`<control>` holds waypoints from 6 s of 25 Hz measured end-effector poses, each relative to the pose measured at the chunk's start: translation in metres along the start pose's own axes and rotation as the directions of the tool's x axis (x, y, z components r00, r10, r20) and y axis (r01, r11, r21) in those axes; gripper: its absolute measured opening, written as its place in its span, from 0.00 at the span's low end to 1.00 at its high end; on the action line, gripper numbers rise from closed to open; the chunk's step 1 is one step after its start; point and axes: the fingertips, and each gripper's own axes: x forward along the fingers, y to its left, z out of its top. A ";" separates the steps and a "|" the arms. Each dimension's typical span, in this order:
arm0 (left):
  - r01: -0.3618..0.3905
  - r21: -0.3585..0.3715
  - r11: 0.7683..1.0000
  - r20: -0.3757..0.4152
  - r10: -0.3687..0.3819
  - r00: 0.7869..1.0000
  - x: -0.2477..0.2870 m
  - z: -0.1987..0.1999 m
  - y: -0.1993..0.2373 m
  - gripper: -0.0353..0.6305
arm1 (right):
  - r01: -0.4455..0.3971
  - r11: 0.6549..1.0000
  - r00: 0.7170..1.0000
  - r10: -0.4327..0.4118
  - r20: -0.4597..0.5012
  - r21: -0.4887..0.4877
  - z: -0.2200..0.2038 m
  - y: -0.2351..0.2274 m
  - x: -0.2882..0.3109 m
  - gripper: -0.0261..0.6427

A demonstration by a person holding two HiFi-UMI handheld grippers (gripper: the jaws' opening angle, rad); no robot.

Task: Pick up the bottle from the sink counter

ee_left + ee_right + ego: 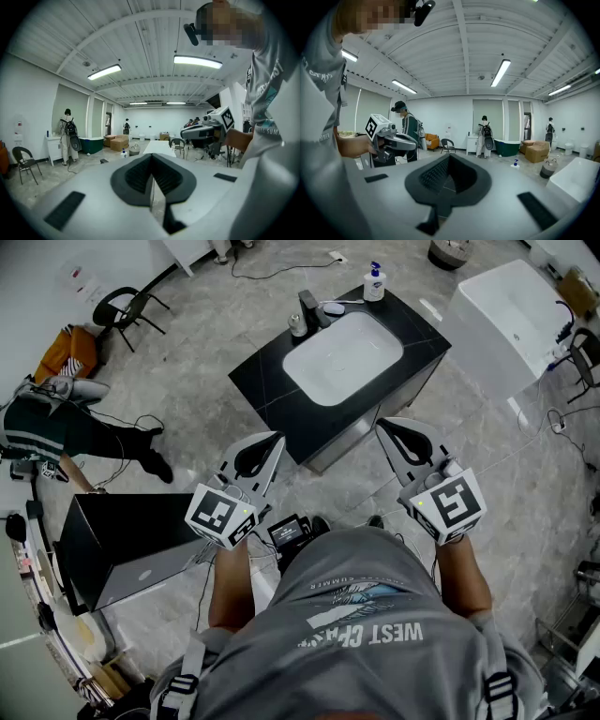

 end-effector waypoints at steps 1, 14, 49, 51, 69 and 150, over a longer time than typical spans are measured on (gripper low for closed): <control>0.001 0.001 1.000 0.000 -0.001 1.000 -0.001 0.000 0.001 0.06 | 0.002 1.000 1.000 -0.002 -0.001 -0.001 0.001 0.001 0.001 0.04; 0.033 0.017 0.999 0.019 -0.033 0.999 -0.022 -0.005 0.030 0.06 | 0.042 0.999 0.999 -0.042 -0.012 -0.011 0.007 0.019 0.025 0.04; -0.073 -0.031 0.997 -0.049 0.071 0.996 0.049 -0.011 0.069 0.06 | -0.081 0.988 0.996 0.078 0.034 0.132 -0.006 -0.080 0.100 0.04; -0.090 -0.027 0.996 -0.063 0.088 0.994 0.060 -0.007 0.068 0.06 | -0.106 0.985 0.994 0.101 0.047 0.136 -0.004 -0.093 0.104 0.04; -0.103 -0.010 0.995 -0.123 0.101 0.987 0.119 0.013 0.071 0.06 | -0.168 0.963 0.985 0.153 0.085 0.213 -0.018 -0.147 0.113 0.04; -0.014 -0.163 0.987 -0.301 -0.036 0.953 0.318 -0.197 0.339 0.16 | 0.062 0.958 0.963 0.016 -0.268 0.280 -0.089 -0.211 0.267 0.04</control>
